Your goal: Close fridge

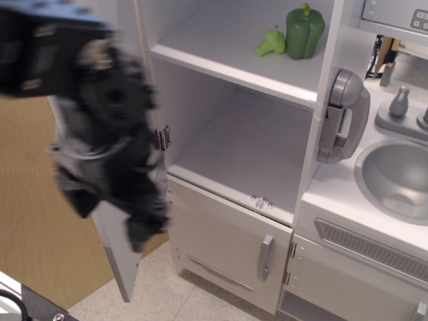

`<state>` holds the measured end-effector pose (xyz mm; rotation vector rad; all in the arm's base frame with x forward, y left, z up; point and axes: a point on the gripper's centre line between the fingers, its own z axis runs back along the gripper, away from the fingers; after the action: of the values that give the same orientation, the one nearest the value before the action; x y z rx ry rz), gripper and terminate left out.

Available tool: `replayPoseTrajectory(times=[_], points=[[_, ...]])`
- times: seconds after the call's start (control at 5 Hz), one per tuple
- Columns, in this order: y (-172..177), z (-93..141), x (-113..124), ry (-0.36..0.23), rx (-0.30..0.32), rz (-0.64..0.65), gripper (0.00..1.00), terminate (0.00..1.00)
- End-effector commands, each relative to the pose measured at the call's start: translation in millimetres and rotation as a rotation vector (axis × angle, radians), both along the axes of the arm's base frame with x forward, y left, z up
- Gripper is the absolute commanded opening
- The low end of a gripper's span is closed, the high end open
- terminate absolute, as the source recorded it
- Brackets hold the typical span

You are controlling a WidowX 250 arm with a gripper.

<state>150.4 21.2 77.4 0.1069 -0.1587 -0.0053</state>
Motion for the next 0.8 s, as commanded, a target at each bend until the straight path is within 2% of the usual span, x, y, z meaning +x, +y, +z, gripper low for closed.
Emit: replayPoseTrajectory(times=[0.0,0.4,0.6], points=[[47.2,11.3,-10.2,0.018,-0.004,-0.036,1.00,0.00],[102.0,16.3,-6.2,0.073,0.010,-0.013,1.00,0.00],[128.3,19.5,3.3,0.094,0.010,0.010,1.00,0.00]])
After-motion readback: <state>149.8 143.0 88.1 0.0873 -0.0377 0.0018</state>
